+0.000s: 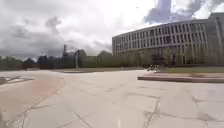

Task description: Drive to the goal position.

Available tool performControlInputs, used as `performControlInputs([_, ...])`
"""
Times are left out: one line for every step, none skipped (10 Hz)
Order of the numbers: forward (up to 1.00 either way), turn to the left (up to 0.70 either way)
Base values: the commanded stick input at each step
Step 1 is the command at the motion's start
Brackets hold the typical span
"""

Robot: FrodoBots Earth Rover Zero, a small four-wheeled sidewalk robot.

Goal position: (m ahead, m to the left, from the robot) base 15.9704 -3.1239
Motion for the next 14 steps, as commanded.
performControlInputs([0.7, 0.02])
performControlInputs([0.7, 0.02])
performControlInputs([0.7, 0.02])
performControlInputs([0.7, 0.02])
performControlInputs([0.7, 0.02])
performControlInputs([0.7, 0.02])
performControlInputs([0.7, 0.02])
performControlInputs([0.7, 0.02])
performControlInputs([0.7, 0.02])
performControlInputs([0.7, 0.02])
performControlInputs([0.7, 0.02])
performControlInputs([0.7, 0.02])
performControlInputs([0.7, 0.02])
performControlInputs([0.7, 0.02])
